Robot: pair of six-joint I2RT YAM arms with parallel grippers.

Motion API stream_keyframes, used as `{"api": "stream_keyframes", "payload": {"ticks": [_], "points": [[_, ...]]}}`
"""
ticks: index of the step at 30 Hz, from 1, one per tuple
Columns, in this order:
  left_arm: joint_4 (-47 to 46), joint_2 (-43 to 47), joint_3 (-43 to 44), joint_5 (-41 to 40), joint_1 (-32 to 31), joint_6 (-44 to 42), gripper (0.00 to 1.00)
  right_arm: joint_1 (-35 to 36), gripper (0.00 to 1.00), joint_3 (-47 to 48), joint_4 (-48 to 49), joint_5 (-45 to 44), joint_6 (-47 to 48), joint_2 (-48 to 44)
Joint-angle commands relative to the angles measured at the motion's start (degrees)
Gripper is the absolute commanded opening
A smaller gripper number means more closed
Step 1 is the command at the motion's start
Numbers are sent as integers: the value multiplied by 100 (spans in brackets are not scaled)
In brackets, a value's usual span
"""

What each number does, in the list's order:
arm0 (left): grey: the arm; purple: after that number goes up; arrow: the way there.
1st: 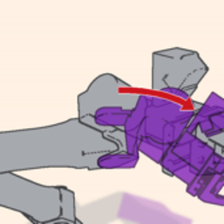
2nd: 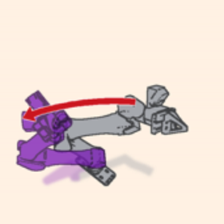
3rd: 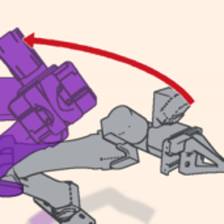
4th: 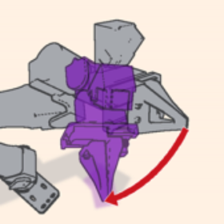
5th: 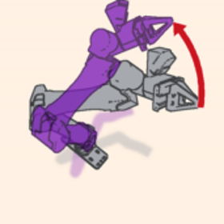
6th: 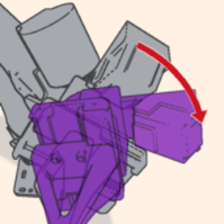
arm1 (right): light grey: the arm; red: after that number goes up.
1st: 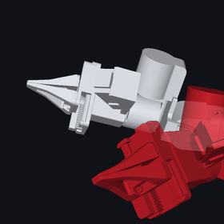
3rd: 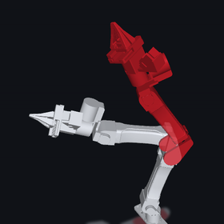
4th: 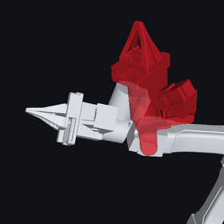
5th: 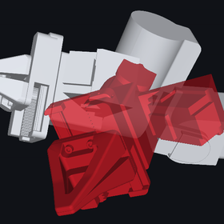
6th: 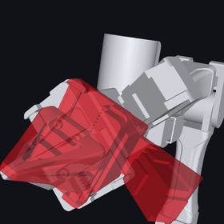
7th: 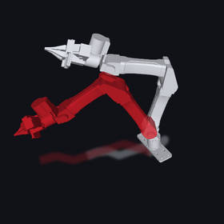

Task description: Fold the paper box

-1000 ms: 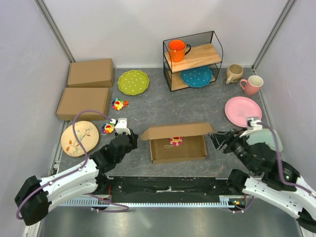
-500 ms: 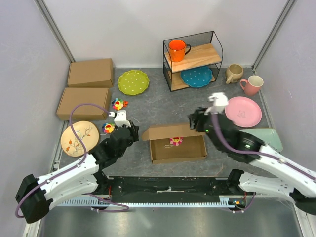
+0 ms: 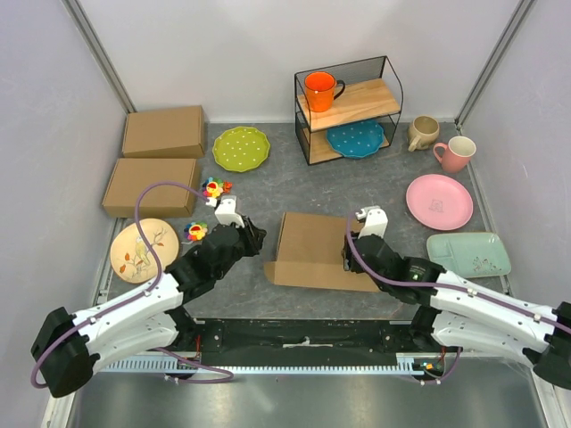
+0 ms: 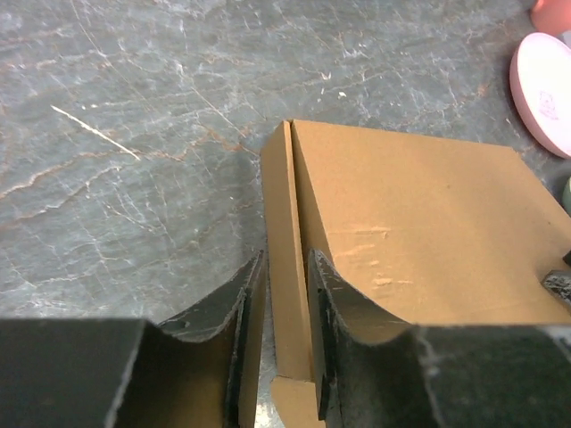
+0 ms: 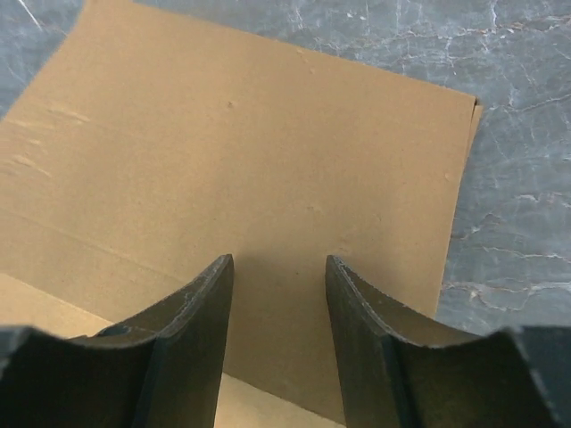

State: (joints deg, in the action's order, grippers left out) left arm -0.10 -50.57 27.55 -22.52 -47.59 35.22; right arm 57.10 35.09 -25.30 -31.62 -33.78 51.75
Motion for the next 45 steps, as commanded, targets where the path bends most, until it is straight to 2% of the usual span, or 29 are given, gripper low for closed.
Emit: {"api": "stream_keyframes", "payload": {"ticks": [1, 4, 6, 9, 10, 13, 16, 23, 29, 33, 40, 41, 42, 45], "points": [[-368, -128, -110, 213, 22, 354, 35, -15, 55, -275, -62, 218, -568, -437], [-412, -190, -22, 292, 22, 336, 40, -15, 64, -39, -335, -274, -980, -726], [-325, -234, 136, 415, 22, 319, 42, -15, 67, 120, -624, -615, -1287, -954], [-44, -278, 391, 582, 40, 310, 54, -6, 76, 533, -1239, -968, -1674, -1079], [157, -296, 444, 591, 40, 336, 58, -15, 79, 725, -1397, -1030, -1745, -1079], [212, -296, 514, 819, 48, 318, 61, -32, 93, 955, -1995, -1031, -2061, -1088], [160, -322, 471, 1074, 66, 389, 62, -32, 98, 912, -2207, -786, -2167, -1097], [229, -507, 374, 1505, 66, 468, 63, -41, 98, 332, -2401, -530, -2580, -1149], [300, -480, 242, 1707, 66, 503, 63, -41, 98, -37, -2138, -276, -2678, -1088], [247, -551, 137, 2006, 66, 556, 61, -50, 94, -318, -1620, 137, -2730, -1245], [-147, -595, -250, 2226, 57, 732, 53, -41, 77, -854, -1126, 428, -2853, -1325], [-157, -595, -268, 2226, 57, 740, 53, -24, 74, -890, -1092, 472, -2871, -1342], [-157, -612, -285, 2226, 66, 749, 52, -41, 64, -994, -995, 498, -2906, -1377], [-166, -577, -338, 2226, 66, 758, 51, -41, 51, -1197, -819, 595, -2976, -1649]]}}
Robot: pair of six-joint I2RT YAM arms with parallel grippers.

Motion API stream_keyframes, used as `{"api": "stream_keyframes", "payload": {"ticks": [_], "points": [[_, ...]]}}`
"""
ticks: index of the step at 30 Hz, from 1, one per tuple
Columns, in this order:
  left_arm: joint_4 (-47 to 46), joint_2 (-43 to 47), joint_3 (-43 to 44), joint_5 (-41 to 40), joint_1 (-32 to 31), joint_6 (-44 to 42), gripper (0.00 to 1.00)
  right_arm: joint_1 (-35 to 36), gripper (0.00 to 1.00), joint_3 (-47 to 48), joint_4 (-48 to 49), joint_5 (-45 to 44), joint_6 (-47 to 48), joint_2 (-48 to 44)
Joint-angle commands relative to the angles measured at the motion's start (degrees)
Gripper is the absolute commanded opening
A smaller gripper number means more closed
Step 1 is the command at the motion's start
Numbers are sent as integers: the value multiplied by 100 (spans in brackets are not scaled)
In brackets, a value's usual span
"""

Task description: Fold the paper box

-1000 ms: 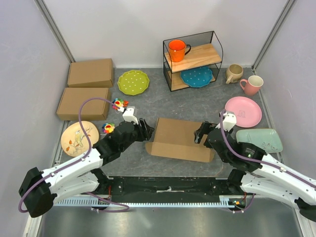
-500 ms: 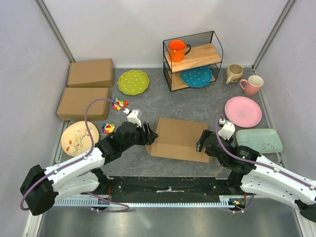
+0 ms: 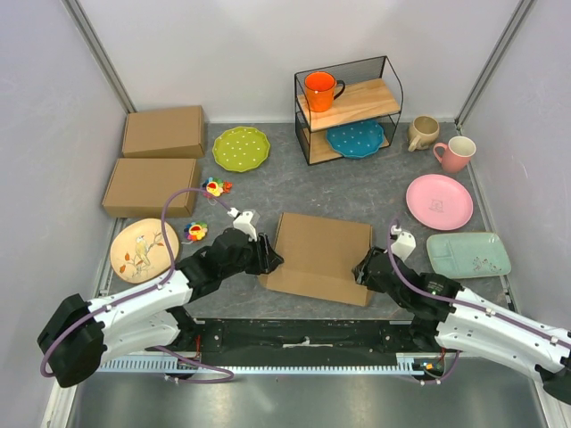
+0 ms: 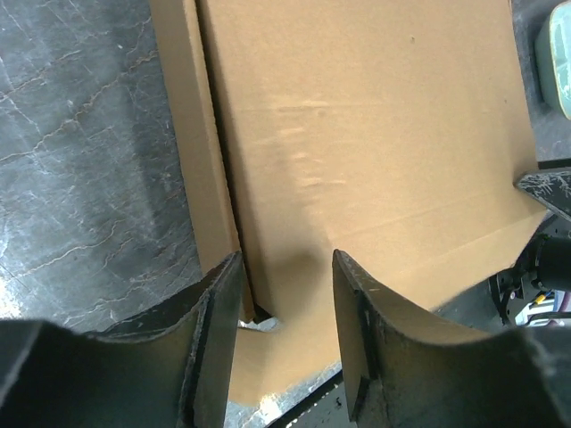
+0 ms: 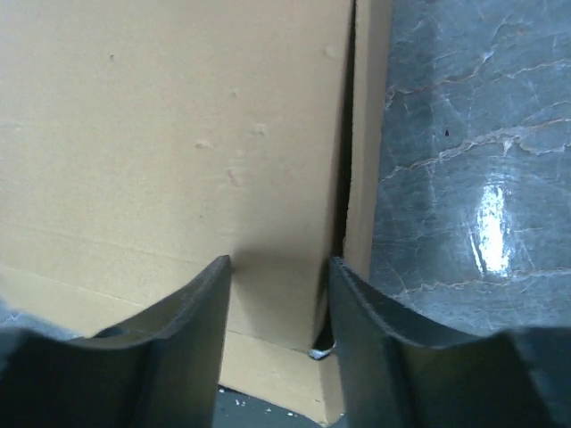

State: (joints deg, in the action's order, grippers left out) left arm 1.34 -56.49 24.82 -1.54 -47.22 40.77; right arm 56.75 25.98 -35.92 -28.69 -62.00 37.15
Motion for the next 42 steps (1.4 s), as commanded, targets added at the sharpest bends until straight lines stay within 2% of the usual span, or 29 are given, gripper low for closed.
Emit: {"api": "stream_keyframes", "payload": {"ticks": [1, 2, 3, 5, 6, 9, 12, 15, 21, 24, 33, 37, 42], "points": [[-319, 33, -82, 102, 29, 203, 51, -6, 51, -321, 270, 320, -207, -295], [-310, 41, -82, 84, 29, 203, 52, -6, 51, -347, 253, 311, -216, -322], [-302, 59, -82, 58, 29, 185, 52, -6, 65, -322, 157, 285, -225, -339], [-205, 77, -74, -83, 29, 177, 52, -6, 76, -182, -107, -13, -251, -357], [-187, 85, -82, -135, 29, 176, 53, -6, 85, -24, -360, -145, -251, -357], [-4, 147, -57, -477, 38, 168, 56, -6, 93, 284, -608, -698, -225, -419], [217, 287, 66, -1110, 46, 106, 61, -6, 96, 504, -627, -1086, -67, -366], [173, 279, 233, -1331, 99, -95, 64, -6, 98, 698, -635, -1192, 56, 212], [174, -107, 541, -1331, 125, -254, 67, 2, 98, 751, -539, -1375, 179, 224], [-107, -345, 489, -972, 152, -245, 67, -15, 97, 550, -547, -1447, 101, 345], [-968, -1013, -20, -93, 152, 150, 63, -33, 87, -312, -65, -753, -637, 1022], [-1777, -1179, -425, 337, 161, 387, 61, -24, 86, -655, 524, -480, -709, 944], [-1963, -1575, -381, 559, 161, 432, 55, -15, 72, -1182, 1675, -445, -183, 390]]}}
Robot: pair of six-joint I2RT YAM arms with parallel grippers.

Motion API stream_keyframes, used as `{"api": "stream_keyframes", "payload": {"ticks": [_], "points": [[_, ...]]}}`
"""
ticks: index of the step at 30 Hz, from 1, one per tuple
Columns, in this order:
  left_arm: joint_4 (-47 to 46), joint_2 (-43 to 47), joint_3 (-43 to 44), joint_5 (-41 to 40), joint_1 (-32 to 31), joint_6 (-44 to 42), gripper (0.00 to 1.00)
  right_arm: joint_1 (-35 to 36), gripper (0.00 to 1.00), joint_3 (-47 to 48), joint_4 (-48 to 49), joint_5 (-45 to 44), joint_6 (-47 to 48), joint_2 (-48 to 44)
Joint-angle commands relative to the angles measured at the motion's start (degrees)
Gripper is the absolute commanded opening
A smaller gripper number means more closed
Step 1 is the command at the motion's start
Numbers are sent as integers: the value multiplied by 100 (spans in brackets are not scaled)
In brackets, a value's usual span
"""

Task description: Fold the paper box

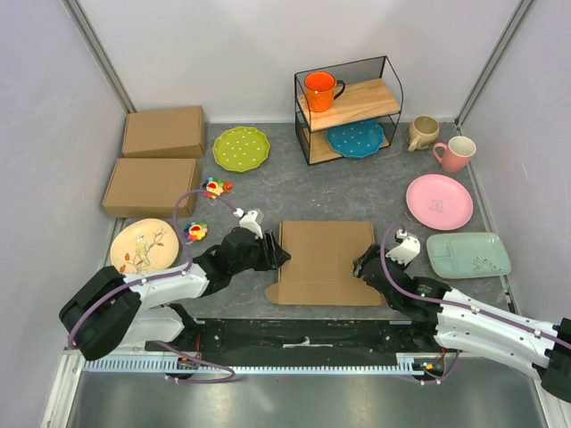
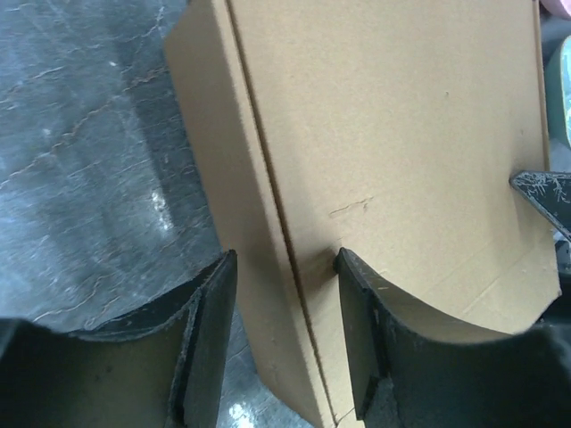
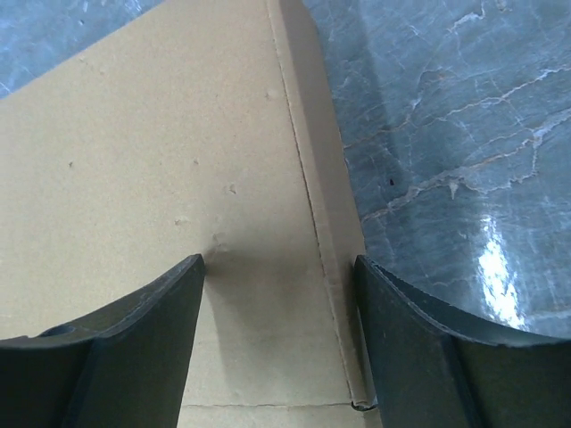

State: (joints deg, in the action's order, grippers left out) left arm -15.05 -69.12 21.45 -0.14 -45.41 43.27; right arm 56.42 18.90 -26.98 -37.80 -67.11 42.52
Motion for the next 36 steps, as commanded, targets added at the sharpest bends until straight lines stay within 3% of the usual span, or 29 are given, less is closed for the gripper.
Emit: {"api": "stream_keyframes", "payload": {"ticks": [1, 5, 10, 15, 17, 19, 22, 25, 29, 30, 33, 36], "points": [[-288, -330, -36, 358, -21, 165, 52, 9, 71, -518, 887, 467, 365, -122], [63, -347, 104, 32, 67, 77, 45, 9, 60, -466, 1571, 660, 567, 622], [432, -409, 341, 40, 637, -37, 38, 0, 49, -282, 2547, 871, 760, 1705], [441, -593, 526, -214, 1121, -37, 35, -17, 45, 149, 3164, 897, 901, 2848], [624, -672, 763, -197, 1157, -116, 36, -35, 52, 307, 3191, 897, 910, 3007], [897, -682, 1104, -240, 1166, -282, 43, -114, 71, 421, 2973, 863, 937, 2912], [1363, -271, 1361, -460, 1175, -546, 53, -438, 86, 597, 2333, 722, 1077, 2201], [1618, 82, 1554, -531, 1315, -679, 62, -1105, 94, 930, 1848, 993, 1656, 1471], [1628, 251, 1766, -215, 1569, -855, 68, -2079, 96, 1230, 1626, 1345, 2360, 1197], [1523, 198, 1757, -136, 1605, -898, 68, -2274, 95, 1196, 1687, 1815, 2474, 1267], [953, -171, 1573, 382, 1842, -882, 67, -2943, 88, 724, 2826, 3247, 2458, 1530], [-222, -496, 882, 945, 2141, -567, 63, -3172, 86, 318, 4268, 3762, 2256, 1802]]}}
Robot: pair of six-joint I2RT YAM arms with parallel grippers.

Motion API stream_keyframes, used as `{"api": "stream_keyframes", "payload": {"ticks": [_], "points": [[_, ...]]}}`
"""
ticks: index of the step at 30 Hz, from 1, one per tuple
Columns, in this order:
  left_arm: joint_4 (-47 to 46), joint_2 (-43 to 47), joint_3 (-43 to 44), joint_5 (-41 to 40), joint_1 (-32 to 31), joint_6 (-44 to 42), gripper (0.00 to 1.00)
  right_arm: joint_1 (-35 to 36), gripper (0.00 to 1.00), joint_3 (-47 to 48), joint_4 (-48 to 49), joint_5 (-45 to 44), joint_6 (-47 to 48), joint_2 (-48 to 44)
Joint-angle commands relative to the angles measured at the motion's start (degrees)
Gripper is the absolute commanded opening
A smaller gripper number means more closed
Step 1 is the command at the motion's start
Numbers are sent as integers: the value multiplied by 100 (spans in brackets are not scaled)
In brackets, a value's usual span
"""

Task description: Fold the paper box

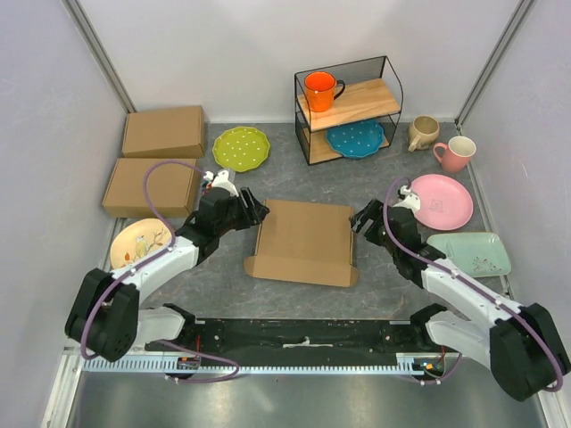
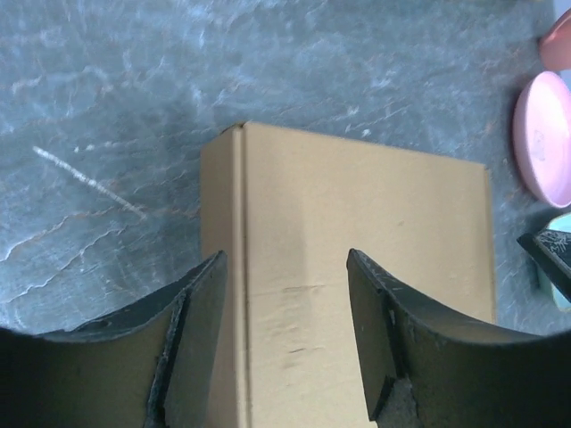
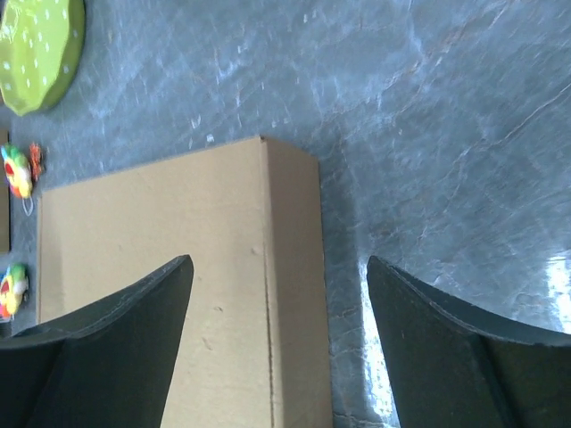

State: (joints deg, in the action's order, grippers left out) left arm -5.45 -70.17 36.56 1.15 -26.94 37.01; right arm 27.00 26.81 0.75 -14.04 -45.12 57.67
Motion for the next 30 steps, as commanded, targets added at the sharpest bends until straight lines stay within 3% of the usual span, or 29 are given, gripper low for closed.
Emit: {"api": "stream_keyframes", "payload": {"ticks": [1, 3, 8, 11, 15, 17, 27, 28, 30], "points": [[-1795, -444, -771, 921, 338, 165, 63, -231, 86, -457, 1768, 1613, 22, 515], [-2318, -593, -974, 1255, 417, 280, 61, -231, 85, -370, 1945, 1747, 47, 727], [-2275, -945, -895, 1379, 409, 437, 57, -239, 82, -273, 2078, 1843, 170, 1325], [-3185, -1156, -1316, 1484, 391, 938, 52, -231, 73, -334, 2262, 1879, 179, 1580], [-3963, -1411, -1844, 1502, 330, 1167, 27, -231, 53, -457, 2237, 1633, 258, 1809], [-4060, -1552, -1889, 1529, 251, 1281, 21, -231, 50, -475, 2201, 1510, 311, 1879], [-4096, -1422, -1907, 1467, 180, 1352, 18, -239, 50, -536, 2087, 1439, 346, 1889], [-3843, -1316, -1880, 1415, 180, 1344, 19, -239, 52, -528, 2017, 1439, 346, 1801], [-3508, -974, -1758, 1371, 180, 1238, 27, -239, 66, -449, 1676, 1264, 372, 1443]]}}
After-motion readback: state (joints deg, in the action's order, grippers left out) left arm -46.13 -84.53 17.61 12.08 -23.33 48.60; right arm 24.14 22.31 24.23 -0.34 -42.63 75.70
